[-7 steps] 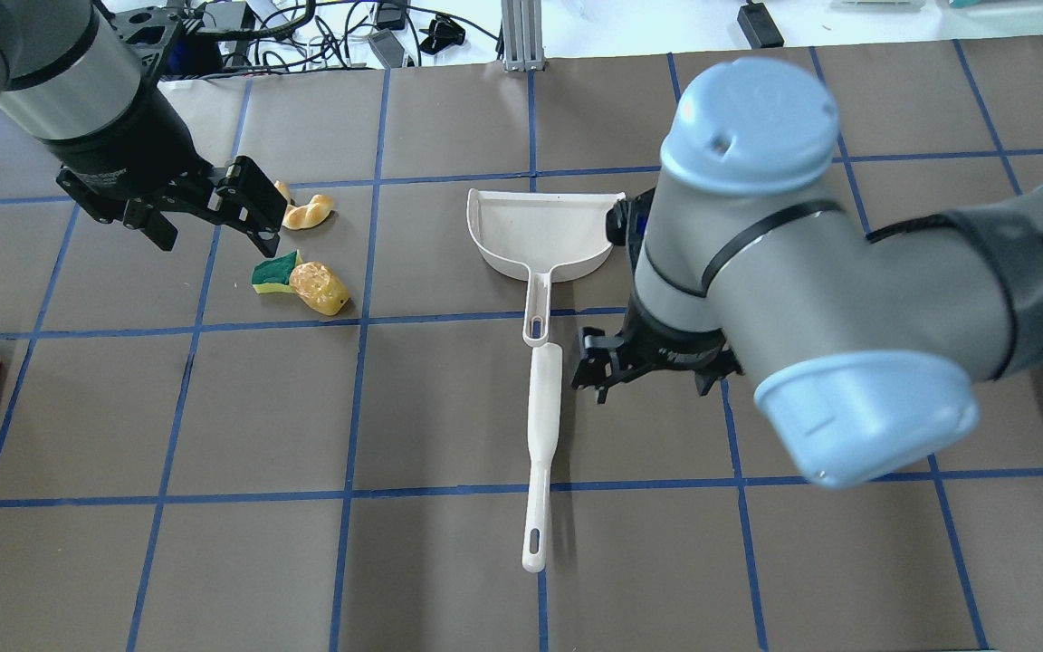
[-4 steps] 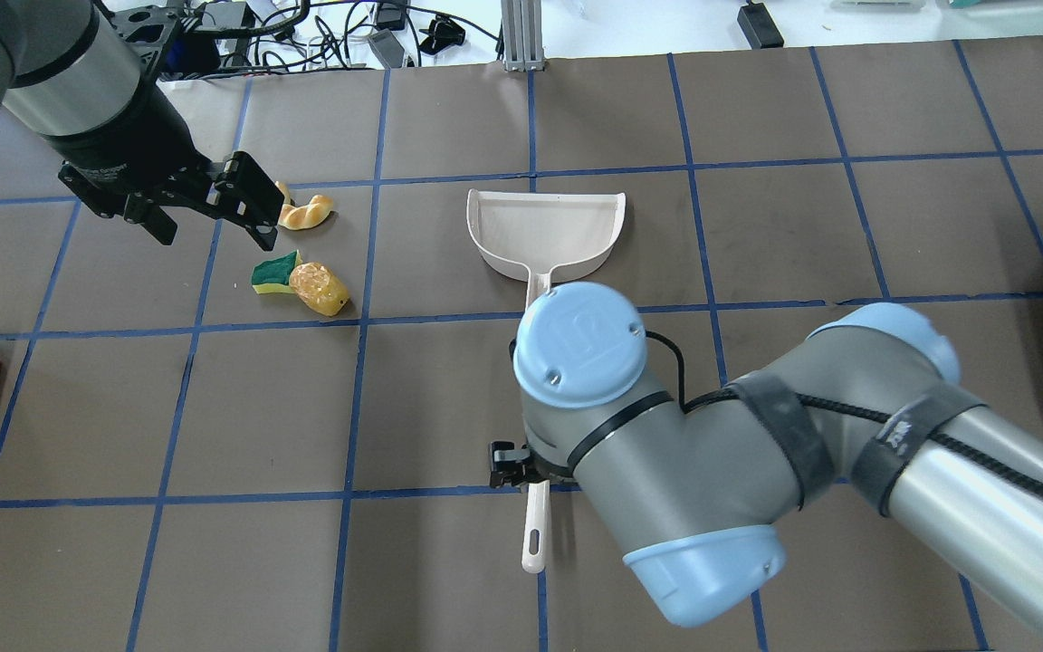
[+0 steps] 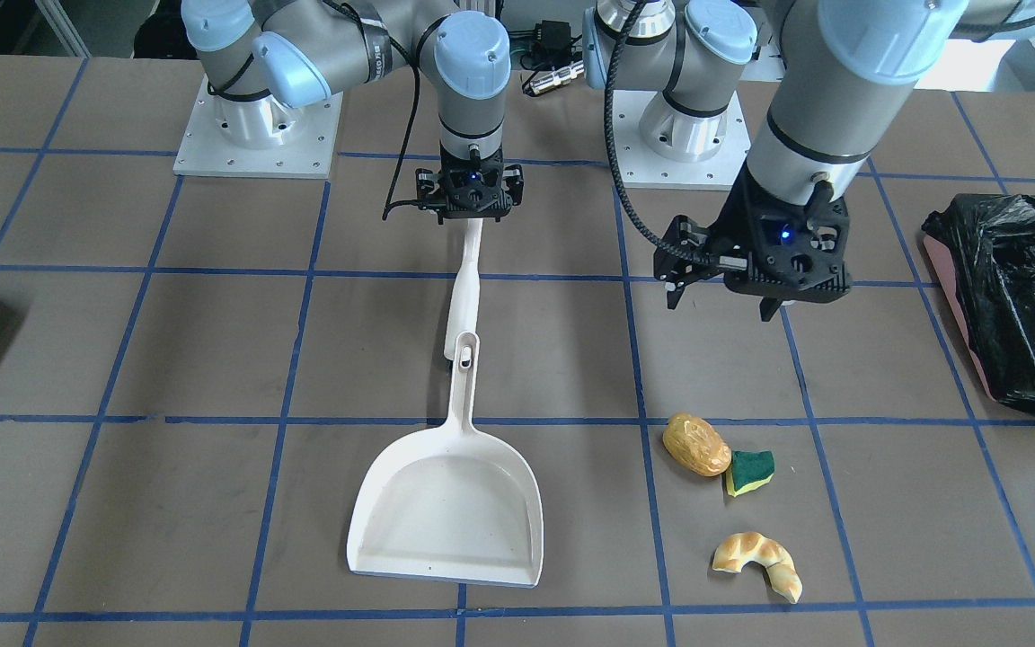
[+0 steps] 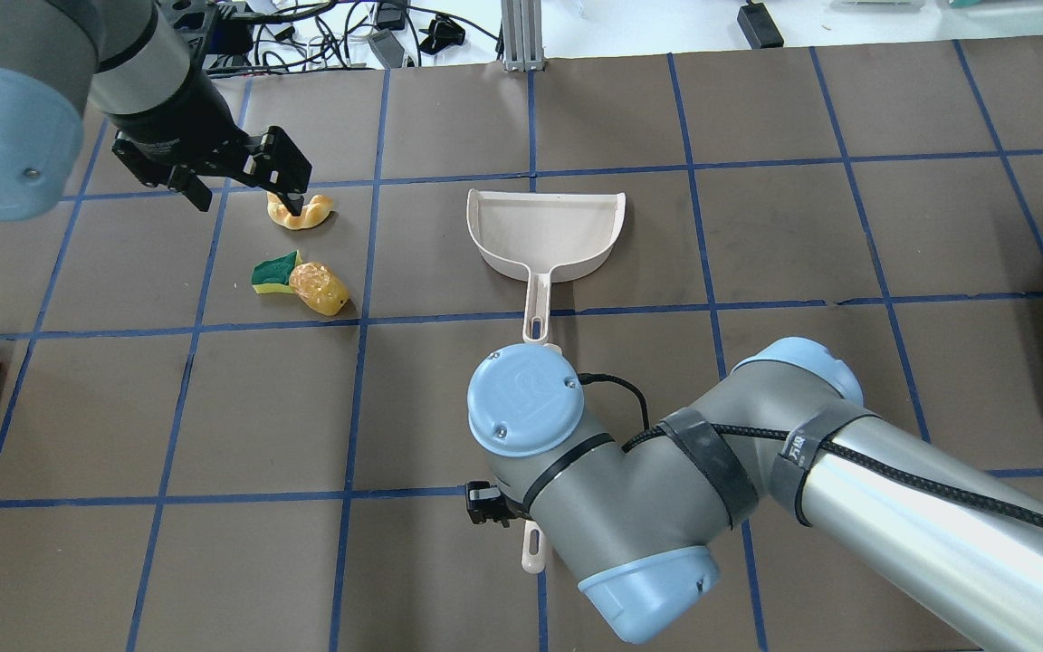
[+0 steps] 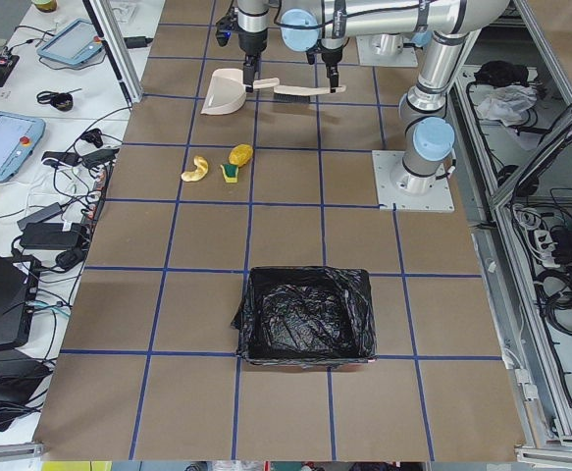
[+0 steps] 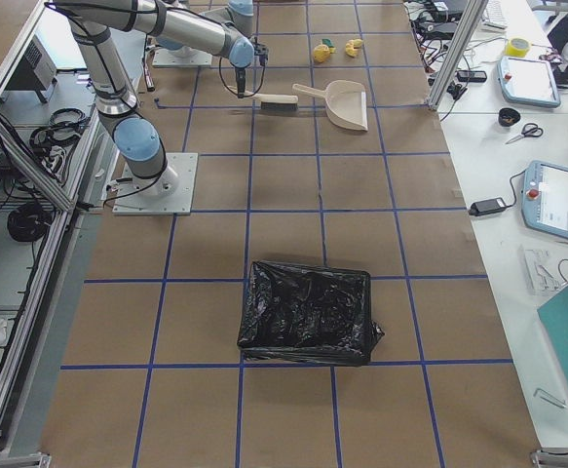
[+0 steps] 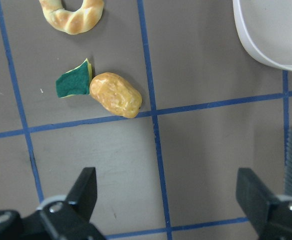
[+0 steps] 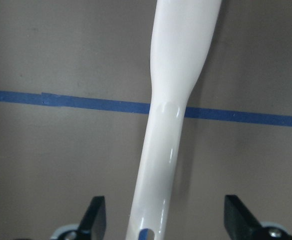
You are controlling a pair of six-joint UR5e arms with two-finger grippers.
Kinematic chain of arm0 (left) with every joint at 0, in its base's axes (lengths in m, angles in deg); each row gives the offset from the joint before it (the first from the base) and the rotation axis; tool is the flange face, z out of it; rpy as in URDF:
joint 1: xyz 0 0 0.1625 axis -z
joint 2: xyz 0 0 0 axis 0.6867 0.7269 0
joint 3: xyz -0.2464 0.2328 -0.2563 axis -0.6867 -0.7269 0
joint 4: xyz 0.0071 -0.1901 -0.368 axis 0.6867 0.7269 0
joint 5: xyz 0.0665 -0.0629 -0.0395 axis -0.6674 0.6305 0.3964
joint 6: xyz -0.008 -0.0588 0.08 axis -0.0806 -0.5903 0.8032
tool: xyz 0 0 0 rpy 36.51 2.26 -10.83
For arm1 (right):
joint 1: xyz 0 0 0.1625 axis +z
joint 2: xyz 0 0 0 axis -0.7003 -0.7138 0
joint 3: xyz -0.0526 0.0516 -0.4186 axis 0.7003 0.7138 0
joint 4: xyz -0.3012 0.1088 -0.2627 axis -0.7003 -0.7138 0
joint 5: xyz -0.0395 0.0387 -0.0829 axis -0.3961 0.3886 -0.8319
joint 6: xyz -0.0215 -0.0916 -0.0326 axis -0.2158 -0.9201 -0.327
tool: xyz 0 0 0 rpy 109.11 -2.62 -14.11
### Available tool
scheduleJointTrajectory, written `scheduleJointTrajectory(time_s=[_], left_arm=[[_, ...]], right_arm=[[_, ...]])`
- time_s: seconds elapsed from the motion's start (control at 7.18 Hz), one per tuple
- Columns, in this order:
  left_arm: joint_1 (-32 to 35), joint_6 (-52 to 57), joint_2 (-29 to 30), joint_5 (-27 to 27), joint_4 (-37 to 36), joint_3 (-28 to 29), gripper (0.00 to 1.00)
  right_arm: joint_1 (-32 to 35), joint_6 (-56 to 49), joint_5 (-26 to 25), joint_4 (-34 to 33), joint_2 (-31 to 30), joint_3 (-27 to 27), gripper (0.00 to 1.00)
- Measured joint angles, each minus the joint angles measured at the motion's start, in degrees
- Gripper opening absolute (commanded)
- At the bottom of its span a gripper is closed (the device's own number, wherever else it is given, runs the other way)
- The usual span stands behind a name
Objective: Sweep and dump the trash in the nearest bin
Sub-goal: 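Reach the left gripper to the white dustpan handle and grasp it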
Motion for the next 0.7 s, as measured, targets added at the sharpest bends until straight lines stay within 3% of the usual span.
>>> scheduleJointTrajectory(time_s=[0.7], left_arm=[[12.92,-8.94,13.45,0.22,-9.14,3.48,1.00]], right_arm=[[0.08,3.91,1.65,0.63,1.39,-0.03,0.73]])
